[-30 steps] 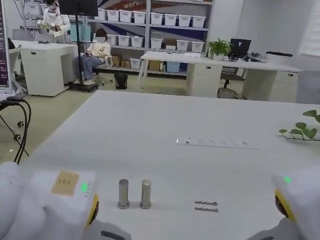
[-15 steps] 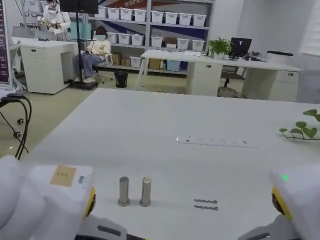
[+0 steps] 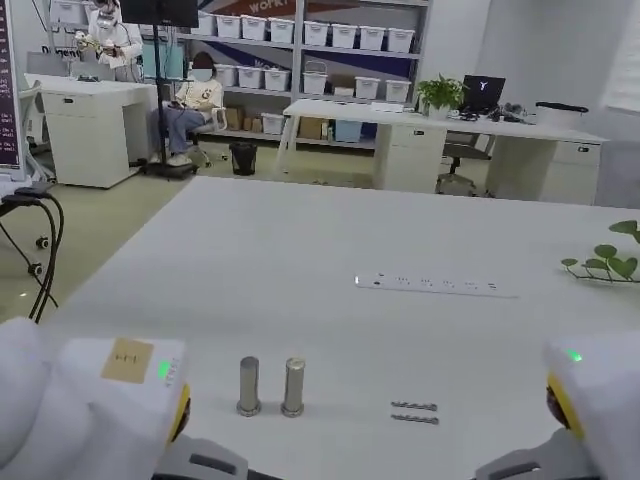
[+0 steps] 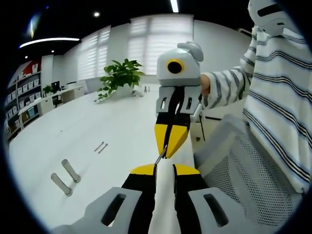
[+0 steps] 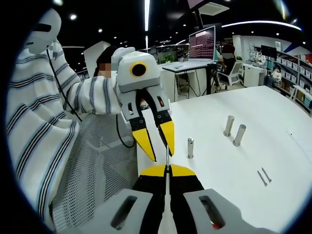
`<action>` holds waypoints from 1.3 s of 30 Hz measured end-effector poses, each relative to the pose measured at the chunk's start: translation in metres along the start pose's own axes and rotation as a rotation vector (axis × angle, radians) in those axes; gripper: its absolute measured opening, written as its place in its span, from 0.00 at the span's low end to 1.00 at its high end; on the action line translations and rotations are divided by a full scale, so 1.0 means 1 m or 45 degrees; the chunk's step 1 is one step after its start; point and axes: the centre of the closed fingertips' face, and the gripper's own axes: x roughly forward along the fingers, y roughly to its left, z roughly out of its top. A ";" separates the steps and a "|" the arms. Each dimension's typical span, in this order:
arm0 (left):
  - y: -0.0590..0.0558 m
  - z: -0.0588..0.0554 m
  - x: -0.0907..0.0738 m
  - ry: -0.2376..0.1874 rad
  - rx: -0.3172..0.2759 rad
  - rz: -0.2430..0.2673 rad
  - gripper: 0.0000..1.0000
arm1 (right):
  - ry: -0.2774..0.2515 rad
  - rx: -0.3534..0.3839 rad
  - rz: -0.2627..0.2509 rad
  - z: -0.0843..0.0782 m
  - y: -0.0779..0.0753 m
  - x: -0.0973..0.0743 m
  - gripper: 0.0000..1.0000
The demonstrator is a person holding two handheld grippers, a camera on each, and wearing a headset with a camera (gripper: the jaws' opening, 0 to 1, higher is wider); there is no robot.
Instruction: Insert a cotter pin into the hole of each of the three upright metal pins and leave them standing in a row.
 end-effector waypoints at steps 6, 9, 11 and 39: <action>0.008 -0.001 0.000 0.009 -0.002 0.033 0.18 | -0.011 -0.002 -0.028 0.000 -0.006 0.000 0.00; 0.015 -0.003 -0.002 0.016 -0.004 0.066 0.18 | -0.018 0.011 -0.047 -0.001 -0.010 0.000 0.00; 0.023 -0.006 -0.005 0.038 0.002 0.115 0.18 | -0.018 0.015 -0.062 -0.003 -0.012 0.000 0.00; 0.070 -0.047 -0.020 0.198 -0.025 0.305 0.25 | 0.068 0.007 -0.168 -0.026 -0.037 0.031 0.00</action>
